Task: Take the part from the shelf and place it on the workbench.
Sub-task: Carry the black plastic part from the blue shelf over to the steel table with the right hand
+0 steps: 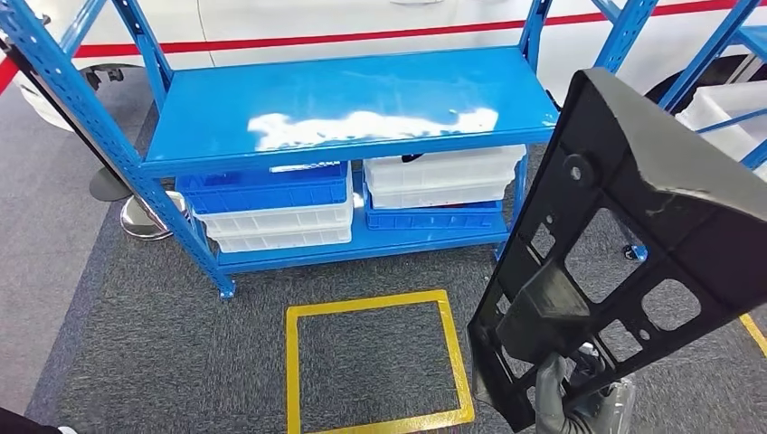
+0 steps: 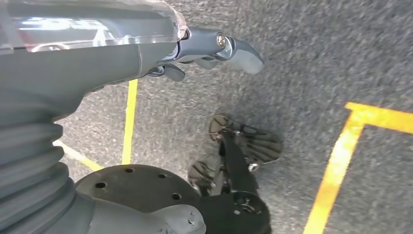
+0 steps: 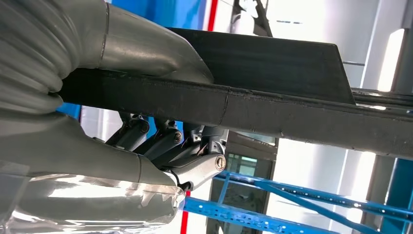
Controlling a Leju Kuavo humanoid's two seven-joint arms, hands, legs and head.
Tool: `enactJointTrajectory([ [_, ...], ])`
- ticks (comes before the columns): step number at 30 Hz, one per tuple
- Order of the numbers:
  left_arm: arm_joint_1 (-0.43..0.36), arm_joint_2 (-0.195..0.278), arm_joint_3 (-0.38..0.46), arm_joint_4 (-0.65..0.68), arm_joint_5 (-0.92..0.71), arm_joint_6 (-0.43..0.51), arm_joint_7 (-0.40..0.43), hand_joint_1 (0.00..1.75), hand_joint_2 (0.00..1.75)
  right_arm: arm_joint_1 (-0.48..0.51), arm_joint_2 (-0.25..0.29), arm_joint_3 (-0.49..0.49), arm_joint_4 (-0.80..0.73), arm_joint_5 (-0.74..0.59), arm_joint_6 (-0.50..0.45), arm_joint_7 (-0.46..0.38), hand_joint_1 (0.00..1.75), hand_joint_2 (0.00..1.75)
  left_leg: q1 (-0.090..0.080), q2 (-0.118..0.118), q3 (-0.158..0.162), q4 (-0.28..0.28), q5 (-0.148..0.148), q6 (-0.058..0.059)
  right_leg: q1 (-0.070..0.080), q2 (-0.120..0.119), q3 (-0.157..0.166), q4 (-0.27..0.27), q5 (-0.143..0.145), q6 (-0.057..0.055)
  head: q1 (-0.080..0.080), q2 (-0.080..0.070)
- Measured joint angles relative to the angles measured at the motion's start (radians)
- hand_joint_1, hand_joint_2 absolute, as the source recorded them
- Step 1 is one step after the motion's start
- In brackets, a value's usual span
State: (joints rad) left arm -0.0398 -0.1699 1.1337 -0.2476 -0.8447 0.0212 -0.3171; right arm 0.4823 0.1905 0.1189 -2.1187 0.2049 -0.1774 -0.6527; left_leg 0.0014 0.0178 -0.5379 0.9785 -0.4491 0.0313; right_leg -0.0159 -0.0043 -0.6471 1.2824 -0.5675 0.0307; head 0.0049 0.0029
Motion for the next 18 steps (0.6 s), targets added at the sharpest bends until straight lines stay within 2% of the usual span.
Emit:
enactJointTrajectory([
  [1,0.000,0.000,0.001,0.000,-0.002,0.000,0.000,0.00,1.75,0.000,0.001,-0.001,0.000,0.000,0.003,0.000,1.75,1.75,0.000,0.000,-0.015,0.008,0.007,-0.003,-0.001,0.000,0.042,-0.047,0.031,-0.001,0.000,0.000],
  [2,0.000,0.000,0.003,0.000,-0.003,0.000,0.000,0.00,1.75,0.000,0.002,-0.002,0.000,0.001,0.005,0.000,1.75,1.75,0.000,-0.001,-0.030,0.017,0.012,-0.007,-0.001,0.000,0.093,-0.115,0.044,-0.004,0.000,0.000],
  [3,0.000,0.000,0.004,0.000,-0.004,0.000,0.000,0.00,1.75,0.000,0.004,-0.003,0.000,0.001,0.006,0.000,1.75,1.75,-0.001,-0.002,-0.041,0.026,0.016,-0.011,0.000,0.001,0.141,-0.186,0.042,-0.008,0.000,0.000],
  [4,0.000,0.000,0.006,0.000,-0.005,0.000,0.000,0.00,1.75,0.000,0.006,-0.004,0.000,0.002,0.006,0.000,1.75,1.75,-0.003,-0.003,-0.049,0.034,0.021,-0.017,0.002,0.001,0.173,-0.241,0.031,-0.014,0.000,0.000],
  [5,0.000,0.000,0.007,0.000,-0.005,0.000,0.000,0.00,1.75,0.000,0.008,-0.004,0.000,0.002,0.007,0.000,1.75,1.75,-0.004,-0.003,-0.055,0.037,0.027,-0.022,0.005,0.002,0.188,-0.271,0.019,-0.020,0.000,0.000],
  [7,0.001,0.001,0.011,0.000,-0.006,0.000,0.001,0.00,1.75,0.002,0.012,-0.005,0.000,0.002,0.007,0.000,1.75,1.75,-0.003,-0.004,-0.062,0.040,0.038,-0.034,0.006,0.000,0.181,-0.282,0.024,-0.037,0.001,0.000],
  [8,0.001,0.002,0.014,0.000,-0.007,0.000,0.001,0.00,1.75,0.002,0.014,-0.005,0.000,0.002,0.007,0.000,1.75,1.75,-0.002,-0.006,-0.069,0.049,0.027,-0.040,0.005,-0.002,0.172,-0.283,0.034,-0.048,0.000,0.000],
  [9,0.002,0.002,0.015,0.000,-0.007,0.000,0.001,0.00,1.75,0.003,0.017,-0.006,0.000,0.002,0.008,0.000,1.75,1.75,0.000,-0.007,-0.080,0.071,-0.001,-0.045,0.003,-0.004,0.161,-0.285,0.045,-0.057,-0.001,0.000],
  [10,0.003,0.003,0.017,0.000,-0.008,0.000,0.001,0.00,1.75,0.004,0.020,-0.007,0.000,0.002,0.009,0.000,1.75,1.75,0.002,-0.009,-0.095,0.112,-0.045,-0.050,0.002,-0.005,0.148,-0.286,0.055,-0.064,-0.002,0.000],
  [11,0.003,0.003,0.017,0.000,-0.008,0.000,0.001,0.00,1.75,0.005,0.022,-0.007,0.000,0.002,0.012,0.000,1.75,1.75,0.003,-0.009,-0.111,0.168,-0.096,-0.054,0.003,-0.003,0.135,-0.285,0.064,-0.068,-0.004,0.000],
  [12,0.003,0.003,0.018,0.000,-0.008,0.000,0.001,0.00,1.75,0.006,0.024,-0.008,0.000,0.001,0.017,0.001,1.75,1.75,0.003,-0.009,-0.125,0.230,-0.135,-0.056,0.004,-0.001,0.122,-0.285,0.074,-0.069,-0.005,0.000],
  [13,0.003,0.003,0.018,0.000,-0.008,0.000,0.002,0.00,1.75,0.006,0.025,-0.009,0.001,-0.002,0.023,0.001,1.75,1.75,0.004,-0.009,-0.133,0.283,-0.151,-0.058,0.005,0.003,0.108,-0.284,0.083,-0.069,-0.005,0.000],
  [14,0.003,0.003,0.019,0.000,-0.009,0.000,0.002,0.00,1.75,0.007,0.026,-0.010,0.002,-0.006,0.030,0.001,1.75,1.75,0.004,-0.010,-0.129,0.312,-0.140,-0.057,0.006,0.008,0.095,-0.283,0.092,-0.068,-0.005,0.000],
  [15,0.003,0.003,0.020,0.000,-0.011,0.000,0.003,0.00,1.75,0.007,0.027,-0.011,0.002,-0.012,0.037,0.001,1.75,1.75,0.004,-0.011,-0.110,0.308,-0.111,-0.055,0.007,0.013,0.082,-0.281,0.102,-0.066,-0.005,0.000],
  [16,0.003,0.003,0.021,0.000,-0.012,0.000,0.004,0.00,1.75,0.008,0.028,-0.012,0.003,-0.017,0.043,0.001,1.75,1.75,0.003,-0.017,-0.076,0.270,-0.077,-0.050,0.009,0.019,0.071,-0.280,0.110,-0.065,-0.005,0.000],
  [17,0.003,0.005,0.022,0.000,-0.014,0.000,0.004,0.00,1.75,0.008,0.029,-0.013,0.003,-0.020,0.047,0.001,1.75,1.75,0.002,-0.033,-0.028,0.205,-0.055,-0.041,0.009,0.027,0.062,-0.278,0.119,-0.063,-0.005,0.000],
  [18,0.004,0.007,0.023,-0.001,-0.016,0.001,0.005,0.00,1.75,0.008,0.030,-0.014,0.003,-0.022,0.050,0.001,1.75,1.75,0.002,-0.051,0.025,0.127,-0.050,-0.033,0.010,0.035,0.055,-0.276,0.126,-0.059,-0.005,0.000],
])
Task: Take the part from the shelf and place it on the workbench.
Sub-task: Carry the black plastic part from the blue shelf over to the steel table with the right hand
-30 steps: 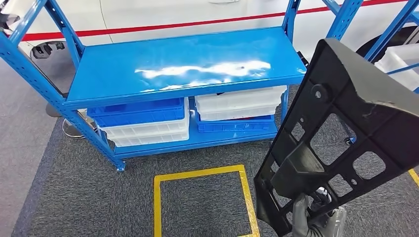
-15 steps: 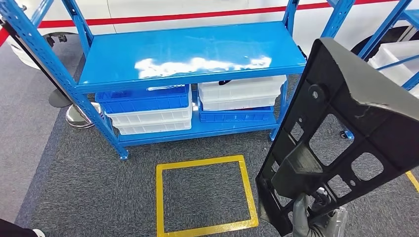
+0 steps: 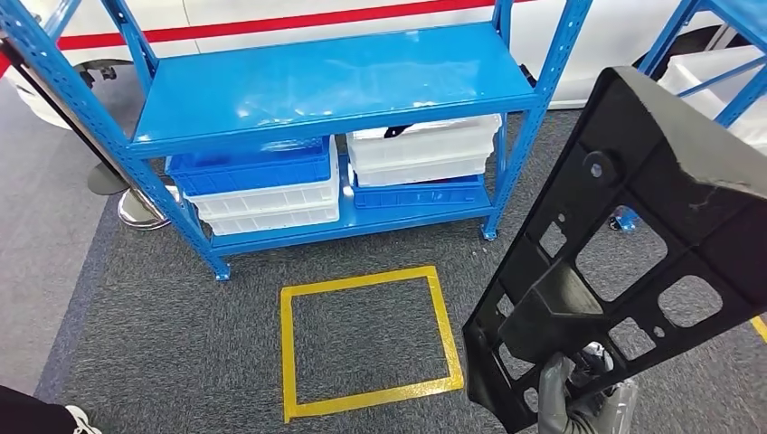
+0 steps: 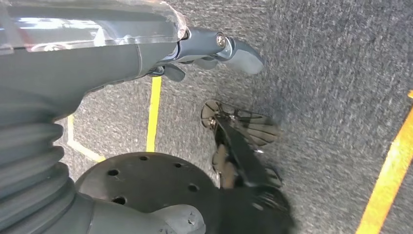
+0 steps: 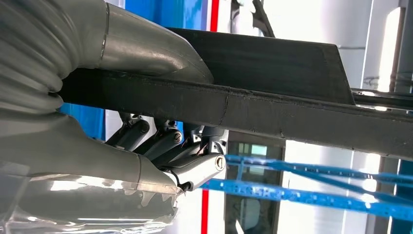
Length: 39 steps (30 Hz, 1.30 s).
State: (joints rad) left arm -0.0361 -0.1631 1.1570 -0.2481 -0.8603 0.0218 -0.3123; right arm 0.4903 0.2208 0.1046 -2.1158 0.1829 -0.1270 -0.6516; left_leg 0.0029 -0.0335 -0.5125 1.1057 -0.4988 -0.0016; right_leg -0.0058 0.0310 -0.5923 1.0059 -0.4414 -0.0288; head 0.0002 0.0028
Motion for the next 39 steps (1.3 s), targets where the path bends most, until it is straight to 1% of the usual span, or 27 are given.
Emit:
enactJointTrajectory([
  [2,0.000,0.004,0.002,-0.001,-0.002,0.001,0.002,0.00,1.75,0.000,0.004,-0.002,0.000,-0.001,0.005,0.000,1.75,1.75,-0.003,-0.025,0.068,-0.113,-0.021,0.011,0.000,0.015,-0.010,0.002,0.015,0.010,0.000,0.000],
  [3,0.000,0.004,0.004,-0.001,-0.002,0.002,0.003,0.00,1.75,0.002,0.006,-0.002,0.000,-0.001,0.007,0.000,1.75,1.75,-0.004,-0.021,0.078,-0.137,-0.029,0.013,0.000,0.023,-0.014,0.002,0.023,0.017,0.000,0.000],
  [5,-0.001,0.003,0.007,-0.001,-0.003,0.002,0.006,0.00,1.75,0.006,0.009,-0.003,0.000,-0.001,0.010,-0.001,1.75,1.75,0.000,0.000,0.075,-0.151,-0.021,0.019,0.000,0.030,-0.023,0.005,0.029,0.030,0.001,0.000],
  [6,0.000,0.003,0.008,-0.001,-0.004,0.002,0.008,0.00,1.75,0.009,0.011,-0.004,0.000,-0.002,0.011,-0.001,1.75,1.75,0.003,0.011,0.073,-0.157,-0.013,0.025,0.000,0.023,-0.032,0.022,0.014,0.035,0.004,0.000],
  [7,0.001,0.002,0.010,-0.001,-0.005,0.002,0.009,0.00,1.75,0.011,0.012,-0.005,0.000,-0.003,0.013,-0.001,1.75,1.75,0.006,0.023,0.069,-0.161,-0.005,0.029,0.000,0.011,-0.050,0.060,-0.015,0.040,0.007,0.000],
  [9,0.004,0.003,0.014,-0.001,-0.007,0.002,0.011,0.00,1.75,0.013,0.013,-0.006,0.004,-0.005,0.018,-0.001,1.75,1.75,0.004,0.049,0.057,-0.159,0.002,0.034,-0.005,-0.013,-0.101,0.188,-0.094,0.050,0.012,0.000],
  [10,0.005,0.003,0.016,-0.001,-0.008,0.002,0.012,0.00,1.75,0.014,0.013,-0.007,0.006,-0.007,0.021,-0.001,1.75,1.75,0.003,0.062,0.051,-0.156,0.003,0.033,-0.008,-0.019,-0.120,0.246,-0.120,0.055,0.013,0.000],
  [11,0.006,0.003,0.018,-0.001,-0.008,0.002,0.014,0.00,1.75,0.016,0.014,-0.007,0.008,-0.009,0.025,-0.001,1.75,1.75,0.002,0.075,0.046,-0.152,0.004,0.032,-0.011,-0.023,-0.125,0.275,-0.129,0.060,0.013,0.000],
  [12,0.007,0.003,0.019,-0.001,-0.009,0.002,0.015,0.00,1.75,0.018,0.015,-0.007,0.010,-0.012,0.028,-0.001,1.75,1.75,0.002,0.086,0.042,-0.147,0.004,0.031,-0.013,-0.028,-0.108,0.264,-0.118,0.062,0.013,0.000],
  [13,0.006,0.003,0.019,-0.001,-0.009,0.002,0.016,0.00,1.75,0.020,0.018,-0.008,0.011,-0.015,0.029,-0.001,1.75,1.75,0.002,0.097,0.039,-0.141,0.002,0.028,-0.015,-0.037,-0.071,0.214,-0.094,0.064,0.013,0.000],
  [15,0.006,0.003,0.021,-0.001,-0.009,0.001,0.018,0.00,1.75,0.021,0.023,-0.008,0.013,-0.016,0.032,-0.001,1.75,1.75,0.000,0.115,0.037,-0.127,-0.005,0.017,-0.015,-0.075,0.013,0.081,-0.057,0.058,0.013,0.000],
  [16,0.006,0.004,0.022,-0.001,-0.009,0.000,0.018,0.00,1.75,0.021,0.027,-0.008,0.014,-0.014,0.035,-0.002,1.75,1.75,-0.002,0.123,0.035,-0.121,-0.008,0.011,-0.012,-0.088,0.037,0.039,-0.049,0.050,0.012,0.000],
  [17,0.005,0.005,0.024,-0.001,-0.009,-0.001,0.019,0.00,1.75,0.021,0.030,-0.008,0.017,-0.013,0.038,-0.002,1.75,1.75,-0.004,0.130,0.035,-0.117,-0.011,0.005,-0.009,-0.093,0.045,0.020,-0.050,0.040,0.010,0.000],
  [19,0.001,0.007,0.027,-0.001,-0.009,-0.004,0.020,0.00,1.75,0.021,0.035,-0.007,0.022,-0.011,0.043,-0.003,1.75,1.75,-0.005,0.144,0.037,-0.114,-0.012,-0.005,-0.006,-0.076,0.039,0.020,-0.047,0.023,0.008,0.000],
  [20,-0.001,0.008,0.027,-0.001,-0.009,-0.006,0.020,0.00,1.75,0.021,0.037,-0.007,0.025,-0.010,0.044,-0.003,1.75,1.75,-0.004,0.138,0.036,-0.106,-0.018,-0.011,-0.007,-0.068,0.037,0.017,-0.043,0.016,0.007,0.000],
  [22,-0.001,0.011,0.031,-0.001,-0.009,-0.008,0.021,0.00,1.75,0.019,0.042,-0.007,0.030,-0.010,0.045,-0.003,1.75,1.75,0.001,0.097,0.012,-0.045,-0.059,-0.021,-0.011,-0.051,0.033,0.012,-0.036,0.003,0.004,0.000],
  [24,0.002,0.013,0.035,-0.001,-0.009,-0.010,0.021,0.00,1.75,0.017,0.046,-0.006,0.037,-0.009,0.045,-0.004,1.75,1.75,0.005,0.053,-0.045,0.077,-0.126,-0.027,-0.011,-0.033,0.027,0.013,-0.032,-0.005,0.001,0.000],
  [25,0.003,0.013,0.038,-0.001,-0.009,-0.010,0.022,0.00,1.75,0.017,0.047,-0.005,0.040,-0.008,0.045,-0.004,1.75,1.75,0.006,0.046,-0.072,0.134,-0.147,-0.028,-0.010,-0.021,0.024,0.014,-0.031,-0.006,0.001,0.000],
  [26,0.005,0.014,0.039,-0.001,-0.009,-0.010,0.023,0.00,1.75,0.017,0.047,-0.005,0.043,-0.008,0.045,-0.004,1.75,1.75,0.006,0.043,-0.089,0.167,-0.151,-0.028,-0.009,-0.009,0.022,0.016,-0.030,-0.007,0.001,0.000],
  [27,0.006,0.014,0.041,-0.001,-0.009,-0.012,0.023,0.00,1.75,0.016,0.047,-0.005,0.047,-0.008,0.045,-0.004,1.75,1.75,0.007,0.041,-0.090,0.163,-0.134,-0.027,-0.008,0.004,0.020,0.019,-0.030,-0.007,0.001,0.000],
  [28,0.007,0.015,0.042,-0.001,-0.009,-0.013,0.024,0.00,1.75,0.015,0.047,-0.004,0.050,-0.008,0.045,-0.004,1.75,1.75,0.007,0.037,-0.074,0.123,-0.100,-0.024,-0.007,0.017,0.020,0.021,-0.029,-0.007,0.001,0.000],
  [30,0.007,0.020,0.043,-0.001,-0.010,-0.017,0.025,0.00,1.75,0.006,0.048,-0.001,0.058,-0.008,0.042,-0.004,1.75,1.75,0.007,0.001,-0.022,-0.006,-0.029,-0.015,-0.006,0.041,0.018,0.025,-0.028,-0.003,0.001,0.000],
  [31,0.007,0.023,0.044,-0.001,-0.010,-0.019,0.026,0.00,1.75,-0.001,0.049,0.003,0.063,-0.007,0.040,-0.004,1.75,1.75,0.007,-0.020,-0.003,-0.058,-0.011,-0.011,-0.006,0.053,0.014,0.027,-0.025,0.001,0.001,0.000],
  [33,0.007,0.027,0.046,-0.001,-0.012,-0.021,0.028,0.00,1.75,-0.014,0.049,0.012,0.075,-0.006,0.031,-0.005,1.75,1.75,0.006,-0.039,0.009,-0.097,-0.008,-0.005,-0.009,0.074,0.003,0.028,-0.018,0.014,0.001,0.000],
  [35,0.004,0.031,0.047,-0.001,-0.015,-0.025,0.030,0.00,1.75,-0.018,0.049,0.019,0.085,-0.005,0.019,-0.005,1.75,1.75,0.007,-0.020,0.011,-0.107,0.000,0.003,-0.011,0.086,-0.004,0.026,-0.011,0.028,0.002,0.000],
  [37,0.003,0.033,0.047,-0.001,-0.020,-0.030,0.031,0.00,1.75,-0.023,0.048,0.024,0.096,-0.005,0.007,-0.005,1.75,1.75,0.012,0.005,0.013,-0.121,0.012,0.016,-0.008,0.050,-0.023,0.061,-0.037,0.037,0.008,0.000],
  [39,0.005,0.036,0.048,-0.001,-0.024,-0.034,0.030,0.00,1.75,-0.032,0.047,0.028,0.108,-0.006,-0.007,-0.005,1.75,1.75,0.011,0.034,0.011,-0.126,0.017,0.023,-0.007,-0.004,-0.075,0.173,-0.105,0.042,0.015,0.000],
])
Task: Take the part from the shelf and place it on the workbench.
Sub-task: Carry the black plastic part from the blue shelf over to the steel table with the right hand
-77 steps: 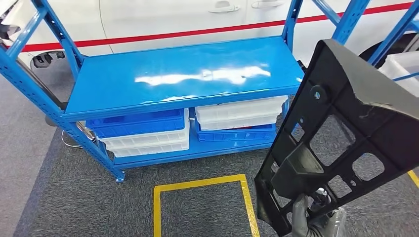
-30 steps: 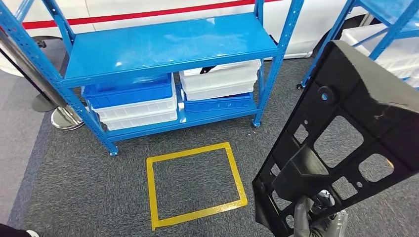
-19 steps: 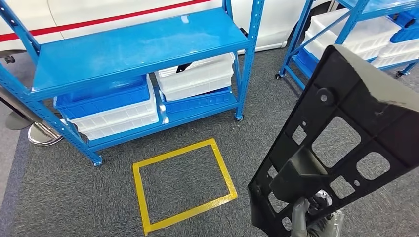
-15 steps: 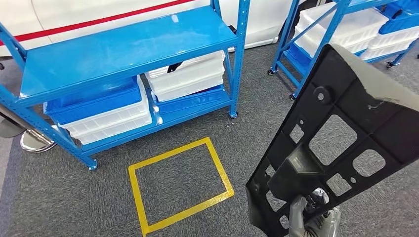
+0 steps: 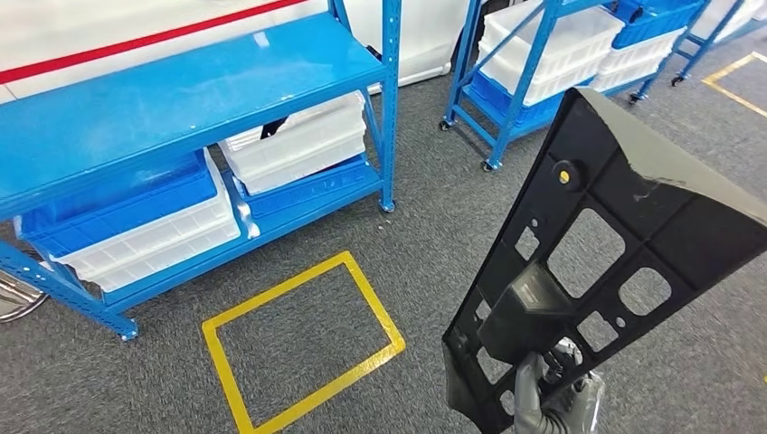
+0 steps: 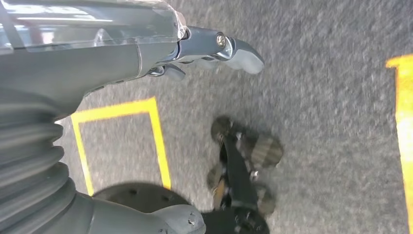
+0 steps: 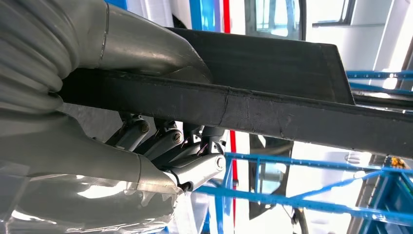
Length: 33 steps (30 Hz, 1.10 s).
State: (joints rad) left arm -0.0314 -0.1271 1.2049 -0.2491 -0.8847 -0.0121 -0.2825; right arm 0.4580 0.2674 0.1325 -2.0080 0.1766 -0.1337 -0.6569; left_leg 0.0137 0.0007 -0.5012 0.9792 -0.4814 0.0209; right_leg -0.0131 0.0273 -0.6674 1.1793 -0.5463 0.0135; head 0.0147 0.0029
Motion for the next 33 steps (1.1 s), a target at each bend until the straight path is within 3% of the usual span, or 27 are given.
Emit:
enactJointTrajectory([
  [2,0.003,0.002,0.001,0.000,-0.007,-0.001,-0.001,0.00,1.75,-0.001,-0.002,0.001,0.008,-0.007,-0.013,0.000,1.75,1.75,-0.003,0.029,-0.003,0.002,0.000,0.001,-0.003,-0.018,-0.047,0.107,-0.042,0.005,0.002,0.000],
  [3,0.003,0.003,0.001,0.000,-0.012,-0.001,-0.002,0.00,1.75,0.003,-0.003,0.001,0.009,-0.012,-0.018,0.000,1.75,1.75,-0.003,0.042,-0.004,0.003,-0.001,0.000,-0.003,-0.022,-0.048,0.115,-0.036,0.007,0.002,0.000],
  [5,0.003,0.003,0.001,0.000,-0.018,0.000,-0.002,0.00,1.75,0.012,-0.004,0.001,0.008,-0.023,-0.023,0.000,1.75,1.75,-0.003,0.065,-0.003,0.007,-0.005,-0.004,-0.004,-0.040,0.007,0.024,0.017,0.006,0.002,0.000],
  [7,0.003,0.003,0.001,0.000,-0.023,0.000,-0.003,0.00,1.75,0.017,-0.005,0.001,0.005,-0.028,-0.024,0.000,1.75,1.75,-0.007,0.084,-0.001,0.014,-0.013,-0.014,0.001,-0.083,0.078,-0.103,0.056,-0.005,0.002,0.000],
  [8,0.004,0.003,0.001,0.000,-0.025,0.000,-0.003,0.00,1.75,0.020,-0.005,0.001,0.003,-0.029,-0.023,0.000,1.75,1.75,-0.010,0.092,0.001,0.016,-0.016,-0.019,0.004,-0.097,0.096,-0.138,0.062,-0.012,0.001,0.000],
  [9,0.003,0.003,0.001,0.000,-0.028,0.001,-0.004,0.00,1.75,0.025,-0.005,0.001,-0.001,-0.031,-0.022,0.000,1.75,1.75,-0.012,0.101,0.003,0.018,-0.019,-0.025,0.007,-0.101,0.101,-0.150,0.060,-0.019,0.000,0.000],
  [11,0.000,0.003,0.001,0.000,-0.034,0.002,-0.006,0.00,1.75,0.039,-0.005,-0.001,-0.010,-0.035,-0.011,0.000,1.75,1.75,-0.011,0.117,0.008,0.017,-0.022,-0.034,0.008,-0.079,0.097,-0.152,0.065,-0.031,-0.001,0.000],
  [13,-0.002,0.002,0.001,0.000,-0.039,0.004,-0.009,0.00,1.75,0.057,-0.001,-0.007,-0.022,-0.039,0.006,0.000,1.75,1.75,-0.006,0.091,0.000,0.044,-0.049,-0.044,0.005,-0.058,0.095,-0.157,0.072,-0.044,-0.003,0.000],
  [15,0.000,0.000,0.001,0.000,-0.045,0.007,-0.010,0.00,1.75,0.070,0.006,-0.017,-0.032,-0.042,0.025,0.000,1.75,1.75,-0.002,0.037,-0.040,0.144,-0.113,-0.050,0.003,-0.037,0.091,-0.160,0.077,-0.053,-0.007,0.000],
  [16,0.002,-0.002,0.000,0.000,-0.050,0.011,-0.008,0.00,1.75,0.074,0.010,-0.024,-0.037,-0.043,0.034,0.000,1.75,1.75,-0.002,0.021,-0.070,0.211,-0.147,-0.051,0.003,-0.025,0.088,-0.159,0.079,-0.055,-0.008,0.000],
  [17,0.004,-0.004,0.000,0.000,-0.057,0.014,-0.006,0.00,1.75,0.079,0.013,-0.033,-0.041,-0.042,0.044,0.000,1.75,1.75,-0.001,0.013,-0.096,0.269,-0.167,-0.051,0.005,-0.012,0.087,-0.158,0.080,-0.057,-0.008,0.000],
  [18,0.006,-0.006,0.000,0.000,-0.064,0.018,-0.003,0.00,1.75,0.086,0.018,-0.044,-0.046,-0.041,0.054,0.000,1.75,1.75,-0.002,0.010,-0.110,0.299,-0.169,-0.050,0.006,0.002,0.086,-0.157,0.080,-0.057,-0.008,0.000],
  [19,0.007,-0.008,-0.001,0.000,-0.071,0.021,-0.001,0.00,1.75,0.092,0.022,-0.057,-0.052,-0.040,0.065,0.000,1.75,1.75,-0.002,0.007,-0.108,0.291,-0.150,-0.047,0.008,0.016,0.086,-0.155,0.080,-0.057,-0.008,0.000],
  [20,0.007,-0.010,-0.002,0.000,-0.078,0.023,0.001,0.00,1.75,0.098,0.028,-0.071,-0.059,-0.038,0.079,0.000,1.75,1.75,-0.002,0.001,-0.088,0.245,-0.114,-0.043,0.009,0.030,0.087,-0.154,0.080,-0.057,-0.008,0.000],
  [22,0.007,-0.013,-0.004,0.000,-0.090,0.027,0.004,0.00,1.75,0.107,0.040,-0.097,-0.072,-0.033,0.108,0.000,1.75,1.75,-0.002,-0.043,-0.032,0.111,-0.045,-0.031,0.011,0.055,0.088,-0.151,0.081,-0.053,-0.007,0.000],
  [24,0.007,-0.017,-0.007,0.000,-0.101,0.033,0.006,0.00,1.75,0.112,0.052,-0.123,-0.082,-0.029,0.128,0.000,1.75,1.75,-0.003,-0.084,-0.003,0.036,-0.026,-0.024,0.008,0.077,0.080,-0.148,0.085,-0.043,-0.007,0.000],
  [25,0.006,-0.020,-0.008,0.000,-0.107,0.035,0.005,0.00,1.75,0.117,0.056,-0.135,-0.086,-0.029,0.133,0.000,1.75,1.75,-0.005,-0.087,-0.001,0.028,-0.029,-0.021,0.006,0.088,0.076,-0.148,0.089,-0.035,-0.007,0.000],
  [27,0.005,-0.027,-0.011,0.000,-0.116,0.037,0.002,0.00,1.75,0.128,0.062,-0.157,-0.094,-0.029,0.140,0.000,1.75,1.75,-0.005,-0.063,0.004,0.016,-0.021,-0.014,0.003,0.103,0.068,-0.149,0.094,-0.020,-0.007,0.000],
  [29,0.005,-0.034,-0.013,0.000,-0.120,0.037,-0.002,0.00,1.75,0.136,0.066,-0.176,-0.101,-0.029,0.143,0.000,1.75,1.75,-0.003,-0.034,0.010,0.000,-0.009,-0.003,0.007,0.061,0.045,-0.105,0.064,-0.012,-0.002,0.000],
  [31,0.007,-0.036,-0.014,0.000,-0.121,0.037,-0.003,0.00,1.75,0.138,0.067,-0.188,-0.104,-0.029,0.144,0.000,1.75,1.75,-0.005,-0.002,0.009,-0.004,-0.005,0.003,0.007,0.003,-0.009,0.010,-0.002,-0.007,0.002,0.000],
  [33,0.008,-0.036,-0.014,0.000,-0.123,0.037,-0.003,0.00,1.75,0.141,0.067,-0.198,-0.104,-0.029,0.146,0.000,1.75,1.75,-0.008,0.030,0.006,-0.001,-0.007,0.004,0.001,-0.016,-0.053,0.105,-0.035,0.000,0.002,0.000],
])
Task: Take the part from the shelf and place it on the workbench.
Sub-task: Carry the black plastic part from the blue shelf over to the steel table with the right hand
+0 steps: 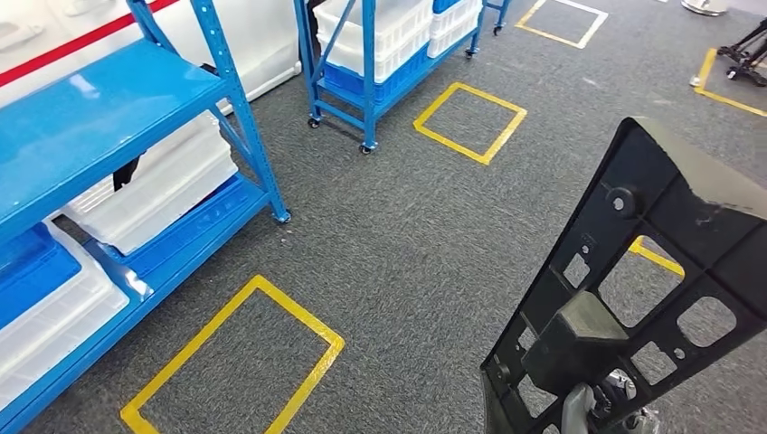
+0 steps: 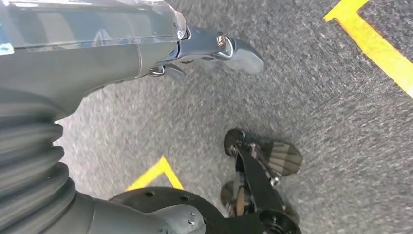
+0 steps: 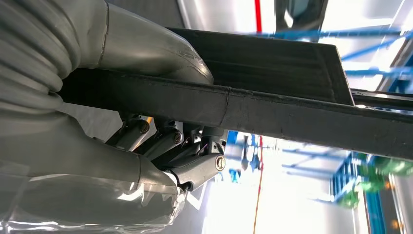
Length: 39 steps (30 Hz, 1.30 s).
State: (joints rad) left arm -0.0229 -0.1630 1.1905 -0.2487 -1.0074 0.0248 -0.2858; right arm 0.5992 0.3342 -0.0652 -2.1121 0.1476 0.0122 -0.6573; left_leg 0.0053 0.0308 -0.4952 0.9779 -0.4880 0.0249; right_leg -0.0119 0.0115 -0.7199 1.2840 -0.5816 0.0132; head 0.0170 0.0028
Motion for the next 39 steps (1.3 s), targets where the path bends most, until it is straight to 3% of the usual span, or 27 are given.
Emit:
enactJointTrajectory([
  [1,0.000,0.000,0.000,0.000,-0.002,0.000,0.000,0.00,1.75,0.002,0.000,-0.005,0.000,0.000,0.002,0.000,1.75,1.75,0.000,0.014,-0.001,0.001,-0.002,-0.001,-0.003,-0.005,0.002,0.001,0.010,0.003,0.000,0.000],
  [2,-0.001,-0.001,-0.001,0.000,-0.005,0.000,0.000,0.00,1.75,0.004,0.000,-0.008,-0.001,0.001,0.006,0.000,1.75,1.75,0.000,0.028,-0.002,0.004,-0.004,-0.003,-0.006,-0.012,0.026,-0.037,0.035,0.005,0.000,0.000],
  [3,-0.002,-0.001,-0.002,0.000,-0.009,0.000,0.000,0.00,1.75,0.005,0.000,-0.011,-0.002,0.001,0.010,0.000,1.75,1.75,0.000,0.039,-0.002,0.007,-0.008,-0.006,-0.008,-0.027,0.066,-0.103,0.065,0.005,0.001,0.000],
  [5,-0.004,-0.002,-0.005,0.000,-0.016,0.001,0.002,0.00,1.75,0.006,0.000,-0.015,-0.004,0.003,0.019,0.000,1.75,1.75,-0.003,0.057,0.001,0.014,-0.017,-0.015,-0.005,-0.065,0.134,-0.220,0.097,-0.002,0.000,0.000],
  [7,-0.006,-0.002,-0.008,0.000,-0.022,0.003,0.004,0.00,1.75,0.006,0.001,-0.019,-0.006,0.003,0.031,0.000,1.75,1.75,-0.005,0.072,0.006,0.017,-0.023,-0.027,0.002,-0.075,0.150,-0.253,0.095,-0.015,-0.002,0.000],
  [9,-0.010,-0.003,-0.011,0.000,-0.026,0.005,0.007,0.00,1.75,0.008,0.003,-0.026,-0.007,0.003,0.043,0.000,1.75,1.75,-0.003,0.085,0.011,0.017,-0.027,-0.038,0.003,-0.055,0.147,-0.257,0.100,-0.026,-0.002,0.000],
  [11,-0.012,-0.003,-0.012,0.000,-0.029,0.006,0.010,0.00,1.75,0.012,0.006,-0.032,-0.007,0.003,0.050,0.000,1.75,1.75,0.002,0.054,0.004,0.041,-0.051,-0.048,-0.001,-0.036,0.146,-0.264,0.107,-0.037,-0.004,0.000],
  [12,-0.012,-0.003,-0.012,0.000,-0.030,0.006,0.010,0.00,1.75,0.012,0.007,-0.034,-0.007,0.004,0.052,0.000,1.75,1.75,0.004,0.028,-0.015,0.083,-0.081,-0.052,-0.004,-0.027,0.145,-0.267,0.111,-0.042,-0.006,0.000],
  [13,-0.011,-0.003,-0.012,0.000,-0.031,0.006,0.010,0.00,1.75,0.012,0.009,-0.035,-0.007,0.006,0.054,0.000,1.75,1.75,0.006,0.002,-0.042,0.145,-0.119,-0.054,-0.003,-0.018,0.142,-0.268,0.113,-0.045,-0.008,0.000],
  [15,-0.009,-0.003,-0.012,0.000,-0.033,0.004,0.010,0.00,1.75,0.011,0.010,-0.038,-0.007,0.012,0.058,0.000,1.75,1.75,0.007,-0.018,-0.102,0.275,-0.176,-0.055,-0.001,0.005,0.137,-0.266,0.115,-0.049,-0.008,0.000],
  [16,-0.007,-0.003,-0.012,0.000,-0.035,0.002,0.009,0.00,1.75,0.011,0.011,-0.040,-0.007,0.016,0.061,0.000,1.75,1.75,0.007,-0.021,-0.113,0.298,-0.173,-0.055,-0.001,0.019,0.136,-0.264,0.115,-0.050,-0.008,0.000],
  [17,-0.007,-0.003,-0.012,0.000,-0.037,0.000,0.008,0.00,1.75,0.011,0.011,-0.042,-0.007,0.019,0.064,0.000,1.75,1.75,0.007,-0.024,-0.106,0.280,-0.149,-0.054,0.000,0.033,0.136,-0.262,0.115,-0.050,-0.009,0.000],
  [18,-0.007,-0.003,-0.012,0.000,-0.038,0.000,0.007,0.00,1.75,0.011,0.011,-0.045,-0.007,0.020,0.065,0.000,1.75,1.75,0.008,-0.031,-0.083,0.229,-0.111,-0.052,-0.001,0.047,0.137,-0.260,0.115,-0.049,-0.009,0.000],
  [20,-0.007,-0.003,-0.012,0.000,-0.040,-0.001,0.005,0.00,1.75,0.011,0.011,-0.048,-0.007,0.021,0.067,0.000,1.75,1.75,0.013,-0.080,-0.031,0.099,-0.047,-0.047,0.000,0.072,0.134,-0.254,0.115,-0.043,-0.008,0.000],
  [22,-0.006,-0.003,-0.012,0.000,-0.041,0.000,0.004,0.00,1.75,0.009,0.011,-0.051,-0.008,0.021,0.074,0.000,1.75,1.75,0.013,-0.120,-0.012,0.040,-0.030,-0.041,-0.001,0.096,0.124,-0.249,0.119,-0.029,-0.008,0.000],
  [23,-0.006,-0.003,-0.012,0.000,-0.040,0.002,0.004,0.00,1.75,0.009,0.011,-0.052,-0.008,0.022,0.080,0.000,1.75,1.75,0.011,-0.120,-0.012,0.035,-0.031,-0.037,-0.001,0.108,0.119,-0.249,0.122,-0.021,-0.007,0.000],
  [25,-0.008,-0.004,-0.011,0.000,-0.030,0.010,0.004,0.00,1.75,0.011,0.011,-0.058,-0.008,0.022,0.095,0.000,1.75,1.75,0.010,-0.095,-0.009,0.031,-0.025,-0.024,-0.004,0.118,0.112,-0.248,0.125,-0.009,-0.007,0.000],
  [27,-0.010,-0.005,-0.006,0.000,-0.020,0.018,0.005,0.00,1.75,0.011,0.011,-0.066,-0.008,0.021,0.103,0.000,1.75,1.75,0.012,-0.067,-0.006,0.021,-0.016,-0.009,-0.002,0.072,0.087,-0.200,0.093,-0.003,-0.003,0.000],
  [29,-0.009,-0.006,0.001,0.000,-0.018,0.022,0.005,0.00,1.75,0.009,0.011,-0.073,-0.008,0.020,0.108,0.000,1.75,1.75,0.008,-0.037,-0.008,0.018,-0.013,-0.003,-0.001,0.015,0.034,-0.084,0.026,0.000,0.001,0.000],
  [31,-0.008,-0.006,0.007,0.000,-0.018,0.025,0.006,0.00,1.75,0.008,0.011,-0.081,-0.008,0.020,0.111,0.000,1.75,1.75,0.003,-0.007,-0.010,0.019,-0.015,-0.002,-0.002,-0.002,-0.005,0.009,-0.009,0.002,0.002,0.000],
  [32,-0.008,-0.007,0.008,0.000,-0.018,0.027,0.006,0.00,1.75,0.009,0.011,-0.085,-0.008,0.020,0.112,0.000,1.75,1.75,0.002,0.007,-0.010,0.019,-0.016,-0.002,-0.001,-0.006,0.000,0.008,0.001,0.000,0.002,0.000],
  [33,-0.009,-0.008,0.009,0.000,-0.019,0.029,0.007,0.00,1.75,0.009,0.011,-0.088,-0.008,0.020,0.112,0.000,1.75,1.75,0.001,0.020,-0.009,0.019,-0.018,-0.003,-0.001,-0.012,0.025,-0.031,0.026,-0.002,0.002,0.000],
  [34,-0.011,-0.009,0.010,0.000,-0.019,0.032,0.007,0.00,1.75,0.009,0.011,-0.091,-0.008,0.020,0.112,0.000,1.75,1.75,0.000,0.032,-0.006,0.019,-0.020,-0.004,0.000,-0.023,0.065,-0.098,0.057,-0.006,0.002,0.000],
  [36,-0.013,-0.012,0.010,0.000,-0.020,0.034,0.007,0.00,1.75,0.008,0.011,-0.095,-0.008,0.020,0.113,0.000,1.75,1.75,-0.005,0.051,-0.002,0.020,-0.026,-0.012,0.010,-0.057,0.135,-0.220,0.090,-0.017,0.001,0.000],
  [38,-0.016,-0.013,0.010,0.000,-0.021,0.035,0.007,0.00,1.75,0.007,0.011,-0.097,-0.009,0.021,0.112,0.000,1.75,1.75,-0.009,0.066,0.002,0.021,-0.031,-0.020,0.018,-0.066,0.153,-0.257,0.089,-0.026,0.000,0.000],
  [39,-0.018,-0.014,0.011,0.000,-0.021,0.035,0.006,0.00,1.75,0.008,0.011,-0.099,-0.009,0.021,0.112,0.000,1.75,1.75,-0.009,0.074,0.007,0.020,-0.033,-0.024,0.018,-0.055,0.151,-0.259,0.091,-0.030,0.000,0.000],
])
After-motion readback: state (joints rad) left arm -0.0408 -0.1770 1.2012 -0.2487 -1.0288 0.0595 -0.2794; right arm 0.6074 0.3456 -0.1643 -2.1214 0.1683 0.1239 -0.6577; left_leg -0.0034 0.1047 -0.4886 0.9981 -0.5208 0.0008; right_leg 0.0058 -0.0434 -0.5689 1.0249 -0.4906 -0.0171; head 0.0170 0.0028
